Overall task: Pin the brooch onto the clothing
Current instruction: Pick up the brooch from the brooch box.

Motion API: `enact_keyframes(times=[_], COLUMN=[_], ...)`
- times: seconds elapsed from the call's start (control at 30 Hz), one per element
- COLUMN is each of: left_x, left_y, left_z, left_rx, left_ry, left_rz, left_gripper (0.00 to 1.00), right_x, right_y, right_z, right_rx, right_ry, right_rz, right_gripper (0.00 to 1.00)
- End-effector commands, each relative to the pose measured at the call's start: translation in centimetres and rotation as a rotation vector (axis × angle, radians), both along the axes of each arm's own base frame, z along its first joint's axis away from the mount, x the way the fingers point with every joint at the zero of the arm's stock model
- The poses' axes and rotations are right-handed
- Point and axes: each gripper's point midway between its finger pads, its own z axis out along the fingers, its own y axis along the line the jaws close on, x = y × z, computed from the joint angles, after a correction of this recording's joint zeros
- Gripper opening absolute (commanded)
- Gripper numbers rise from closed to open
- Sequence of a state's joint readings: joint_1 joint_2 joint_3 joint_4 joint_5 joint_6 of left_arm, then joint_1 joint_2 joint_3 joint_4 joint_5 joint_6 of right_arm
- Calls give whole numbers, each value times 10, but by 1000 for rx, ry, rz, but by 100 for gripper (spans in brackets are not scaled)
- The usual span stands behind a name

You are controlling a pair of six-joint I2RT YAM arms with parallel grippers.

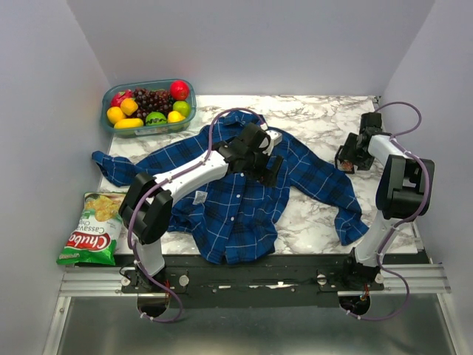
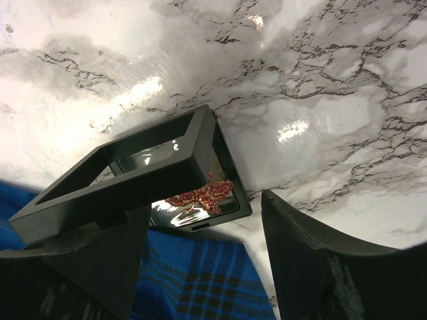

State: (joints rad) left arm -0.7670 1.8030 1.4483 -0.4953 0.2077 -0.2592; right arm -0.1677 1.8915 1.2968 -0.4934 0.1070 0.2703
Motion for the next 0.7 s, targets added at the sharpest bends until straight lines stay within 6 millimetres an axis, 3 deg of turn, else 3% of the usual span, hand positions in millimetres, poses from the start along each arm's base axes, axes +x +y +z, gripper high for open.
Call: enact_keyframes(times=[0.0, 0.1, 0.5, 0.67], left_x=[-3, -3, -1, -1], left_y=[-3, -3, -1, -1], left_z=[15, 14, 14, 15], left_rx=[-53, -53, -55, -54], left_ry=[-5, -1, 1, -2], left_rz=[-10, -9, -6, -6], left_gripper=[99, 99, 99, 99], right_x=[8, 5, 5, 2], right_y=[-1, 4, 4, 0], right_z=[-1, -10, -11, -12], right_rx=[11, 38, 45, 28], right_ry=[-17, 1, 6, 34], right_rz=[9, 14, -2, -6], right_gripper=[69, 61, 63, 58])
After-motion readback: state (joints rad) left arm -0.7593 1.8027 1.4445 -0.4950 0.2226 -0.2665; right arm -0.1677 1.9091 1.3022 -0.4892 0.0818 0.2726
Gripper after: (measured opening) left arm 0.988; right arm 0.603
